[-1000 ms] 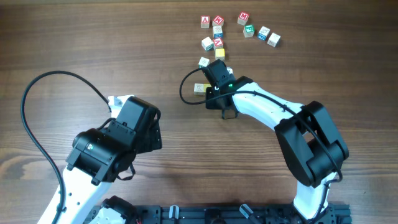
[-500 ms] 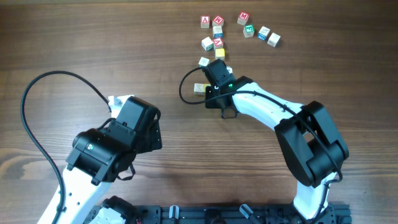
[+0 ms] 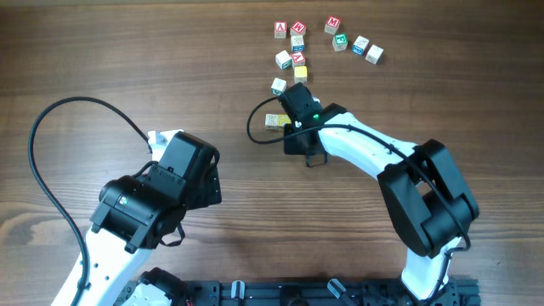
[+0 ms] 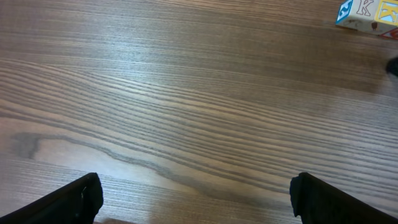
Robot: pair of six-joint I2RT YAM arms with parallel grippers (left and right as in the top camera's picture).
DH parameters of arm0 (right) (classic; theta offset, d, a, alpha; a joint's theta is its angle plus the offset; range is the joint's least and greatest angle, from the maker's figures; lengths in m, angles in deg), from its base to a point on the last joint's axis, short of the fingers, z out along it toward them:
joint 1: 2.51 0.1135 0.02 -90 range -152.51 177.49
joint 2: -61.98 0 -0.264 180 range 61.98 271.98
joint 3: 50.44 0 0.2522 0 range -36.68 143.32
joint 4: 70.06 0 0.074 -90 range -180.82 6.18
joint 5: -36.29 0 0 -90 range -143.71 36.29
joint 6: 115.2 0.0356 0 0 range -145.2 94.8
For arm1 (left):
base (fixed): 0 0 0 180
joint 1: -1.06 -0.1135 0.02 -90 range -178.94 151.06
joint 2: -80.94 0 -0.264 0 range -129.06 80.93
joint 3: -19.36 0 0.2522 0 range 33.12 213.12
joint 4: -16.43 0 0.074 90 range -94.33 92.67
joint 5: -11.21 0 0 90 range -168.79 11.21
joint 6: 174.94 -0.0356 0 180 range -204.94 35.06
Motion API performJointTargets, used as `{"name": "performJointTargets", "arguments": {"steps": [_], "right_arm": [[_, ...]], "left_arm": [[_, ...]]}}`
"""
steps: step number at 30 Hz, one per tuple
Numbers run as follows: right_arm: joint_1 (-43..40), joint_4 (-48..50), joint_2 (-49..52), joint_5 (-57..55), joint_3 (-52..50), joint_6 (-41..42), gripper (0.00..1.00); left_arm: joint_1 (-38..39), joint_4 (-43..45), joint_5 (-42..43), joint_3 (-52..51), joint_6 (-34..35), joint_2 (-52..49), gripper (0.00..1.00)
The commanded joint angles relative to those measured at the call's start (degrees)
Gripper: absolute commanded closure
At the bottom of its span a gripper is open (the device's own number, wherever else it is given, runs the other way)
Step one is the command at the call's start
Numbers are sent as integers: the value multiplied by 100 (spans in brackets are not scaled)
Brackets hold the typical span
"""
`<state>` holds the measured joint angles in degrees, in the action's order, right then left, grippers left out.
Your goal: Form a horizontal line
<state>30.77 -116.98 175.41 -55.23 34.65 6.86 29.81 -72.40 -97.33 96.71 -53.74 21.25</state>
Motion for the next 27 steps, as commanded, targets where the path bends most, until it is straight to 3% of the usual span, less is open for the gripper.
{"name": "performJointTargets", "arguments": {"steps": [1, 6, 12, 16, 27], "right_arm": [[-107, -428, -365, -39, 160, -39, 96], [-376, -555, -789, -275, 579, -39, 96], [-485, 1016, -699, -216, 581, -39, 96], [-483, 1451, -625, -76, 581, 9, 95], [-490, 1729, -50, -13, 581, -37, 96]], "left_arm": [[-22, 0, 4, 0, 59, 9, 0], [-22, -2, 4, 0, 59, 9, 0], [-22, 0, 7, 0, 59, 9, 0], [-22, -2, 4, 0, 59, 9, 0], [-22, 0, 4, 0, 59, 9, 0]]}}
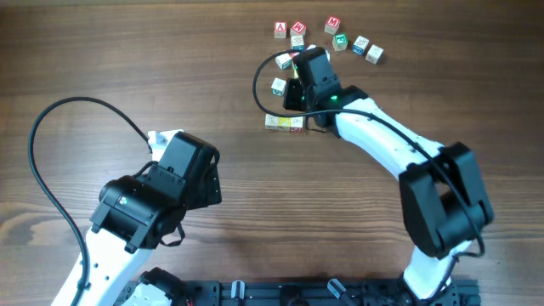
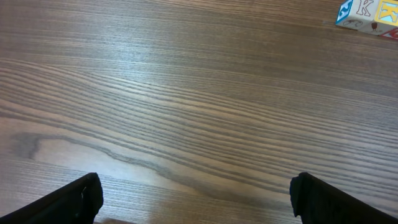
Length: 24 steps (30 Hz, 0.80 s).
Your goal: Form a horizontal line
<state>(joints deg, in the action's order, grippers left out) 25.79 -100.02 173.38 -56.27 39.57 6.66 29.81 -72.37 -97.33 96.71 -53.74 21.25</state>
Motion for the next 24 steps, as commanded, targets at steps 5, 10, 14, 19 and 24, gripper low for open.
{"name": "performJointTargets", "arguments": {"steps": [5, 10, 14, 19, 24], "right_arm": [[55, 186, 428, 267, 90, -28, 95], [79, 271, 557, 269, 90, -59, 96], [76, 415, 732, 417, 90, -81, 96], [76, 424, 748, 518, 90, -181, 96], [76, 433, 743, 597, 92, -195, 95]], "left_arm": [[-22, -2, 4, 0, 59, 9, 0], [-22, -2, 4, 0, 59, 9, 0], [-22, -4, 4, 0, 59, 9, 0], [-22, -2, 4, 0, 59, 9, 0], [-22, -4, 7, 0, 59, 9, 0]]}}
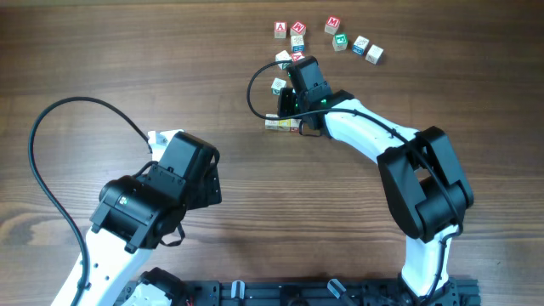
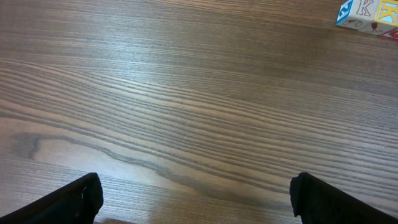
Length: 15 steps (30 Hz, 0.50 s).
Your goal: Form a horizontal line
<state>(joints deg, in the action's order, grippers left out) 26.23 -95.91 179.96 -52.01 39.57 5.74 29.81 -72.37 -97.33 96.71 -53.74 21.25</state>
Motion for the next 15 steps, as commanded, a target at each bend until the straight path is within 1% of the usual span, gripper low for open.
{"name": "performJointTargets", "arguments": {"steps": [1, 15], "right_arm": [[26, 22, 85, 190, 92, -98, 96], [17, -85, 85, 291, 96, -114, 96]], "left_arm": [[-22, -4, 7, 0, 59, 9, 0], [-22, -2, 7, 0, 59, 9, 0]]}}
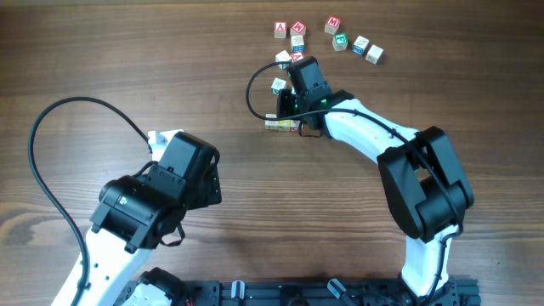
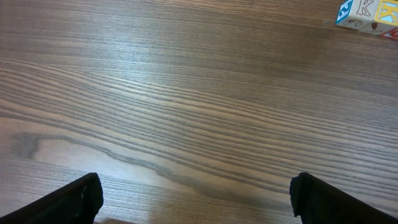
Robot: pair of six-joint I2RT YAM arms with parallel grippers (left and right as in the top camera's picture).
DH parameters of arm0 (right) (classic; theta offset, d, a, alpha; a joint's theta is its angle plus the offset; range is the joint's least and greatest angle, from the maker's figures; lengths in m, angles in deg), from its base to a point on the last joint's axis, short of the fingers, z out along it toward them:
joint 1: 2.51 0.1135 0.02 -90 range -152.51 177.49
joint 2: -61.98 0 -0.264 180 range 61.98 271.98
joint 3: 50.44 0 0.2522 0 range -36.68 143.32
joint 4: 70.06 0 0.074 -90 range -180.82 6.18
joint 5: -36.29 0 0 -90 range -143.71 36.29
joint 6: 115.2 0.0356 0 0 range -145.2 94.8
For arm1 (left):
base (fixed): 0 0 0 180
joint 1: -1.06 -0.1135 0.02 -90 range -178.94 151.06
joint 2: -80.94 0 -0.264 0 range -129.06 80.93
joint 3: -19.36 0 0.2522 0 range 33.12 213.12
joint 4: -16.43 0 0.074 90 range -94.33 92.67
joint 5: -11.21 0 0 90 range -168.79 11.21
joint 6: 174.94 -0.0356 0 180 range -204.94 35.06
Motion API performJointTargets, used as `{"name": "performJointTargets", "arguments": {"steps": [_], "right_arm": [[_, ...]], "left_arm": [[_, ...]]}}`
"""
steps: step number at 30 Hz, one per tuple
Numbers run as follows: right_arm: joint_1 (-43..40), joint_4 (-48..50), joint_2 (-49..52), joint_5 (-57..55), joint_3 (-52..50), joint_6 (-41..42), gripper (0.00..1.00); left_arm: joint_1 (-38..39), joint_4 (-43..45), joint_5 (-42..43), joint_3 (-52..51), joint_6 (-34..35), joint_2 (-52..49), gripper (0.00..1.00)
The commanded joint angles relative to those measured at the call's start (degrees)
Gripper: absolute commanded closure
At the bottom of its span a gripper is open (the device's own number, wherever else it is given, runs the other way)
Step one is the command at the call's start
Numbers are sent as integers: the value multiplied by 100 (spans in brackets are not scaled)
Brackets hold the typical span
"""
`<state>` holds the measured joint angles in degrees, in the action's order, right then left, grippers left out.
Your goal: Form a horizontal line
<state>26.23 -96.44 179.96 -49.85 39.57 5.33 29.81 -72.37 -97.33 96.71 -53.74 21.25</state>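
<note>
Two letter blocks (image 1: pixel 273 123) (image 1: pixel 291 125) lie side by side in a short row on the wooden table (image 1: pixel 127 59). My right gripper (image 1: pixel 287 105) hangs just above that row, next to a loose block (image 1: pixel 278 85); its wrist body hides the jaws. More loose blocks (image 1: pixel 297 41) are scattered behind it, out to the far right block (image 1: pixel 374 54). My left gripper (image 2: pixel 198 205) is open over bare wood with nothing between its fingers. The row's left block (image 2: pixel 357 14), blue-sided with a K, shows at the left wrist view's top right corner.
The left arm (image 1: pixel 157 200) sits at the front left with its black cable (image 1: pixel 51 119) looping out to the left. The right arm (image 1: pixel 425 195) reaches in from the front right. A dark rail (image 1: pixel 297 293) runs along the table's front edge.
At first my right gripper was low beside a single block in the middle of the table. Then it was back at the cluster, and two blocks lay side by side there. Since then it has been between the cluster and the row. The left arm never moved.
</note>
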Motion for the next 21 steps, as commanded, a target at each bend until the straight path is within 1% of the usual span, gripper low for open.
{"name": "performJointTargets", "arguments": {"steps": [1, 21], "right_arm": [[17, -48, 85, 76, 96, -66, 96], [17, -151, 85, 142, 96, -50, 96]], "left_arm": [[-22, -2, 7, 0, 59, 9, 0], [-22, -2, 7, 0, 59, 9, 0]]}}
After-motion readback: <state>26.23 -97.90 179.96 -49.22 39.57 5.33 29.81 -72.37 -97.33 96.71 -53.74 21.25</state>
